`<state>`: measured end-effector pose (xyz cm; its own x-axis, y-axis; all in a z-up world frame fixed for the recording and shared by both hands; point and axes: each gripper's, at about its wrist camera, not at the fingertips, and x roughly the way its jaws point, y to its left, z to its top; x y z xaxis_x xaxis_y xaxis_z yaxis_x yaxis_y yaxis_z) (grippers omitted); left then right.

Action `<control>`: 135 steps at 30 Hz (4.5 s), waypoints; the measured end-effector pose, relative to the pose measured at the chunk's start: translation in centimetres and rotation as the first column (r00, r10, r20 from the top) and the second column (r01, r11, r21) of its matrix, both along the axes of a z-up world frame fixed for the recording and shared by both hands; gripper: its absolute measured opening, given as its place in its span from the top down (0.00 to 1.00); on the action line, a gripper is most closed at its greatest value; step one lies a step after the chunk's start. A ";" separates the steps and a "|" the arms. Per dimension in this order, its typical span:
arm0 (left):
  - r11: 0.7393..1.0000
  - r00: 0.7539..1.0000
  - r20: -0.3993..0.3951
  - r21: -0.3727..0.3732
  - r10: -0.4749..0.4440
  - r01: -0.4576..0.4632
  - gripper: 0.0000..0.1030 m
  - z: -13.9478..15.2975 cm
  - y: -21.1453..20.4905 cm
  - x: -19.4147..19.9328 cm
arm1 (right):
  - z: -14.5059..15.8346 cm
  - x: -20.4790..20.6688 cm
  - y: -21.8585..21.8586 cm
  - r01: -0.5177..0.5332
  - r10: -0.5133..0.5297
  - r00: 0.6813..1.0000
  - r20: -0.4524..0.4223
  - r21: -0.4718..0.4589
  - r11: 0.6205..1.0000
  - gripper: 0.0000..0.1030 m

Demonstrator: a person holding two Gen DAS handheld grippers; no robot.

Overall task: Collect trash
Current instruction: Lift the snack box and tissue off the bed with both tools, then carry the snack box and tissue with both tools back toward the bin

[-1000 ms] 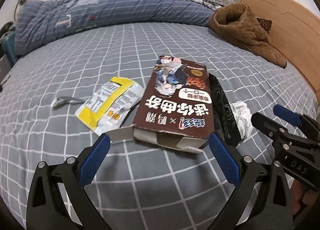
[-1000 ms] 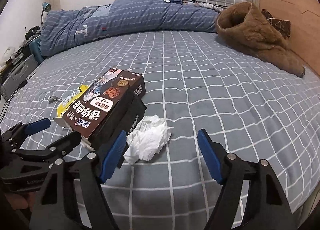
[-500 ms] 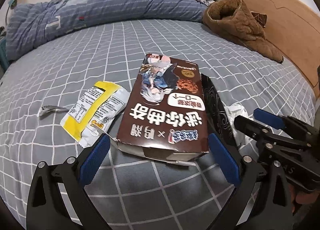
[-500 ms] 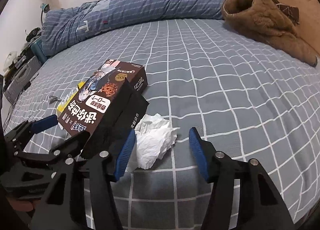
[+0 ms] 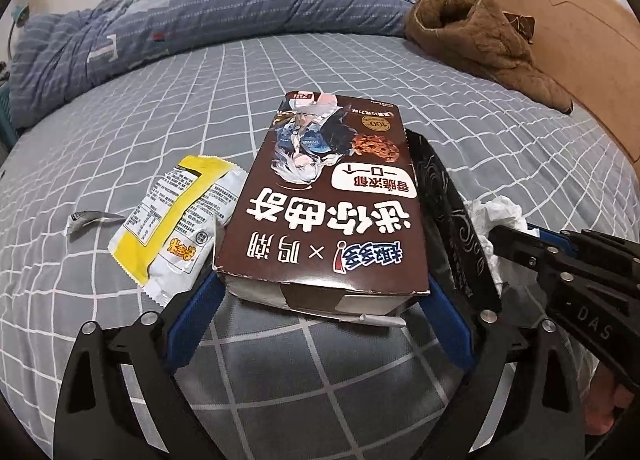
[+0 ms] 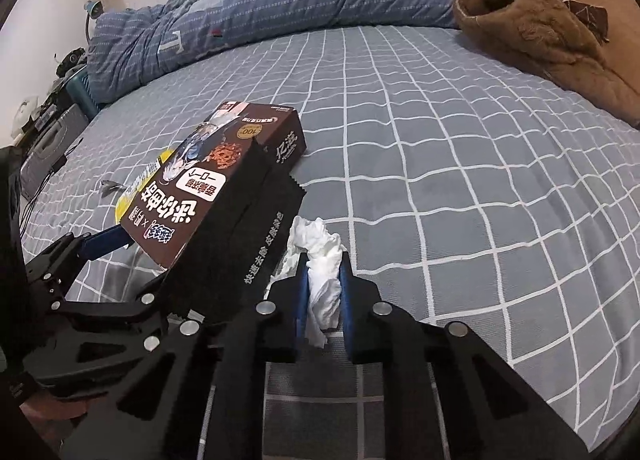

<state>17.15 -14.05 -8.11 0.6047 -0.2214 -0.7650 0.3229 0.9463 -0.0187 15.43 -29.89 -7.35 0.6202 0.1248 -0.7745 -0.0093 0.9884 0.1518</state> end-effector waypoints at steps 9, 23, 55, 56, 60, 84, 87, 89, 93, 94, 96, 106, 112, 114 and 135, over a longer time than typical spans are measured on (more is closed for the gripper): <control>1.000 1.000 0.011 -0.002 0.022 -0.022 0.14 0.0 0.1 -0.5 | 0.7 -0.5 -0.3 0.026 -0.025 0.999 0.025 -0.045 0.999 0.87; 0.999 0.998 0.044 -0.003 0.043 -0.043 0.15 1.4 1.3 -2.3 | 1.8 -1.3 0.1 0.036 -0.030 0.998 0.060 -0.101 0.994 0.87; 0.990 0.984 0.105 0.015 0.141 -0.143 0.15 4.9 5.2 -8.4 | 3.3 -5.5 2.9 0.041 -0.025 0.994 0.103 -0.162 0.986 0.87; 0.989 0.984 0.105 0.016 0.142 -0.144 0.15 5.0 5.3 -8.7 | 3.4 -5.6 3.0 0.042 -0.026 0.994 0.102 -0.162 0.986 0.87; 0.988 0.983 0.107 0.012 0.149 -0.151 0.15 5.3 5.8 -9.6 | 3.7 -6.6 3.3 0.039 -0.023 0.994 0.104 -0.162 0.986 0.87; 0.984 0.977 0.120 -0.031 0.178 -0.176 0.15 7.8 7.1 -14.4 | 5.8 -12.2 4.2 0.045 -0.021 0.990 0.137 -0.174 0.984 0.87; 0.983 0.975 0.124 -0.040 0.183 -0.180 0.15 8.3 7.3 -14.8 | 6.2 -12.7 4.2 0.052 -0.025 0.989 0.148 -0.178 0.983 0.87; 0.984 0.975 0.128 -0.039 0.180 -0.176 0.15 8.5 7.2 -15.2 | 6.3 -13.0 4.3 0.056 -0.027 0.988 0.154 -0.184 0.981 0.87; 0.984 0.976 0.128 -0.033 0.176 -0.173 0.15 8.5 7.1 -15.9 | 6.6 -13.7 4.6 0.059 -0.029 0.987 0.158 -0.188 0.980 0.87; 0.984 0.976 0.126 -0.030 0.175 -0.173 0.15 8.5 7.1 -16.1 | 6.6 -13.8 4.7 0.057 -0.027 0.987 0.158 -0.190 0.980 0.87; 0.984 0.976 0.126 -0.028 0.176 -0.174 0.15 8.5 7.2 -16.4 | 6.7 -14.0 4.8 0.055 -0.024 0.987 0.159 -0.194 0.979 0.87; 0.983 0.976 0.119 -0.032 0.183 -0.181 0.15 8.8 7.5 -18.1 | 7.1 -15.5 5.3 0.047 -0.016 0.987 0.162 -0.192 0.980 0.87; 0.982 0.975 0.113 -0.030 0.190 -0.188 0.15 8.7 7.8 -19.0 | 7.4 -16.6 5.6 0.047 -0.016 0.986 0.165 -0.183 0.982 0.87; 0.982 0.975 0.114 -0.026 0.191 -0.189 0.15 8.8 7.8 -19.3 | 7.4 -16.9 5.7 0.045 -0.015 0.986 0.164 -0.181 0.983 0.87; 0.975 0.968 0.117 -0.019 0.223 -0.222 0.15 9.1 8.2 -22.7 | 8.2 -19.8 6.4 0.018 0.014 0.984 0.177 -0.177 0.984 0.87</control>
<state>-5.53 -5.85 1.00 0.7247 -0.0755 -0.6849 0.1043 0.9945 0.0008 -4.37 -23.53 0.85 0.7491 -0.0061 -0.6624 -0.0184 0.9994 -0.0301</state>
